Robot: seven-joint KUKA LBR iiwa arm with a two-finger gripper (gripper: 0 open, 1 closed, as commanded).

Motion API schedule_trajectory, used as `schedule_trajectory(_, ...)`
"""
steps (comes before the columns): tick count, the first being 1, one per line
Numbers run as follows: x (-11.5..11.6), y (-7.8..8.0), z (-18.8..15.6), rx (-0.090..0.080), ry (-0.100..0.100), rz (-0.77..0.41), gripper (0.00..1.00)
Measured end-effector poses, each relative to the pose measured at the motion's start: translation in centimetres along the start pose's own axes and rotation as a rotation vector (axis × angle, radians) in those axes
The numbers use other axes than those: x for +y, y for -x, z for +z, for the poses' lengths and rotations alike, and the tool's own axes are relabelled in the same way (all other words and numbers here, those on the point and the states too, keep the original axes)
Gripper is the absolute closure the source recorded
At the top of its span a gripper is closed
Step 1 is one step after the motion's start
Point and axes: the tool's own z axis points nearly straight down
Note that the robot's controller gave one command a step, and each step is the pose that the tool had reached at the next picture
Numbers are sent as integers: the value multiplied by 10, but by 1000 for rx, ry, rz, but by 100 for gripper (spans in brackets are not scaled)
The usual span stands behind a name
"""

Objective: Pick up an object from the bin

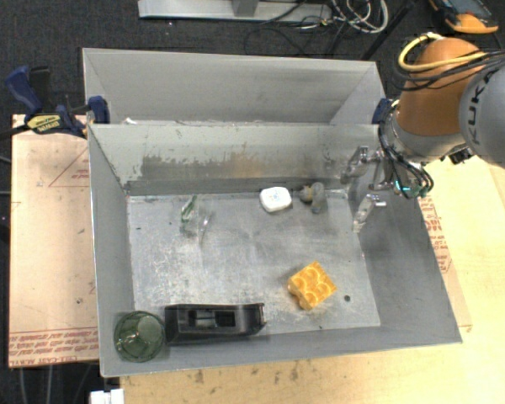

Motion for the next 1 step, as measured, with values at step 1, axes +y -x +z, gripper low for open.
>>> schedule_trajectory(1,0,2,-5,-8,-1,-2,0)
